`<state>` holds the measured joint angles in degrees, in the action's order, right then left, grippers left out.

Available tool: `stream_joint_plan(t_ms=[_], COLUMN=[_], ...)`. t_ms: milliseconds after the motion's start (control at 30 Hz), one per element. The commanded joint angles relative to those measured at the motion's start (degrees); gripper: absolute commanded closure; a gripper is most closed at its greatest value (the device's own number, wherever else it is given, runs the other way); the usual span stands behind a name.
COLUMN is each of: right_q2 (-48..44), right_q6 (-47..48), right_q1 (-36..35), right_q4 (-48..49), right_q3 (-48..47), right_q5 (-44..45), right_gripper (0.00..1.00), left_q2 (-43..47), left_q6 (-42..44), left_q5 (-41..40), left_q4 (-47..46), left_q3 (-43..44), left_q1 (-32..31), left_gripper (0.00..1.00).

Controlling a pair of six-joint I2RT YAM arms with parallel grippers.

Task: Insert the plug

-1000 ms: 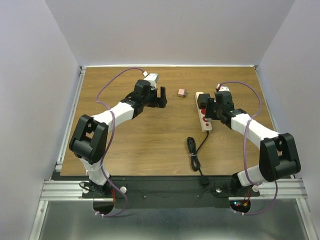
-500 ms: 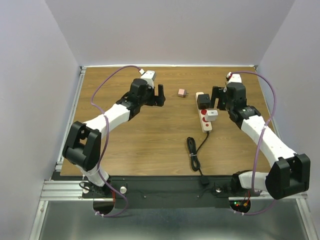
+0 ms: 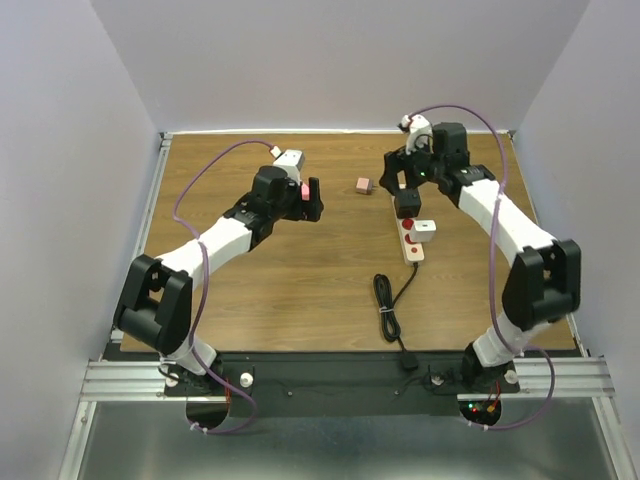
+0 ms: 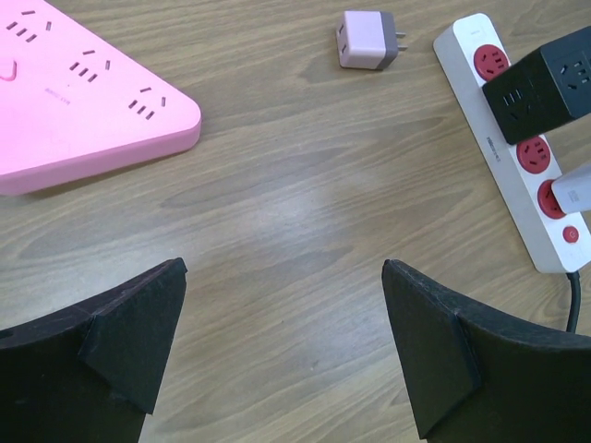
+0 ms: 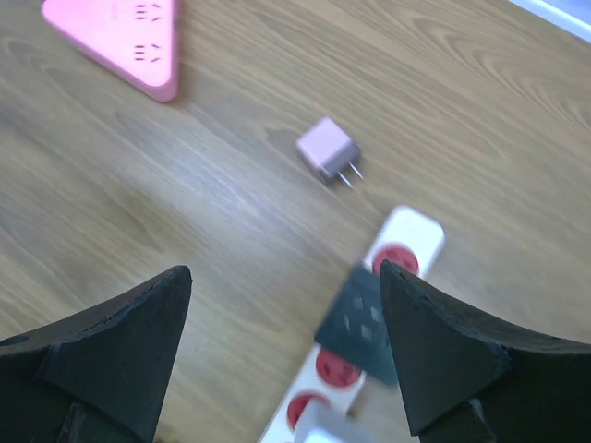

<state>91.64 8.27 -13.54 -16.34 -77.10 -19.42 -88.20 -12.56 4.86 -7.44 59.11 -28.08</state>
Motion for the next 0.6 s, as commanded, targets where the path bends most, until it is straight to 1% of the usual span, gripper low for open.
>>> stream_joint_plan(t_ms=[0,33,133,167,300,433,567], right_q2=[8.0,11.9,16.9,19.8,26.1,31.4,34.7], right_q6=[7.6,8.7,10.2,10.5,12.5,16.5,19.3], right_q1=[-0.2,-0.2,-0.3,-0.3,-0.7,-2.6,-3.9], right_q4=[0.7,0.6,-0.2,-0.4,-2.7,-6.0,-6.3], right_q3=[-7.6,-10.2,-14.0,-15.0,-21.4,-26.0,-28.2], right_q5=[-12.5,-14.1,-15.6,-15.6,-14.8,-9.5,-4.5], right_gripper=[0.12,0.12,0.13,0.13,0.13,0.13,0.13], left_q2=[4.1,4.6,5.2,5.2,5.4,5.3,5.1], left_q6=[-0.1,0.0,0.2,0.3,0.1,-0.6,-1.0], left_q5=[0.0,0.1,0.1,0.1,-0.1,-0.4,0.3], left_q4=[-1.0,-0.9,-0.3,0.0,0.6,0.5,0.5], left_q3=[-1.7,-2.2,-2.5,-2.5,-2.3,-2.5,-2.6], left_q1=[0.6,0.7,0.8,0.9,1.0,1.3,1.4], left_gripper=[0.01,0.01,0.01,0.01,0.01,0.01,0.01])
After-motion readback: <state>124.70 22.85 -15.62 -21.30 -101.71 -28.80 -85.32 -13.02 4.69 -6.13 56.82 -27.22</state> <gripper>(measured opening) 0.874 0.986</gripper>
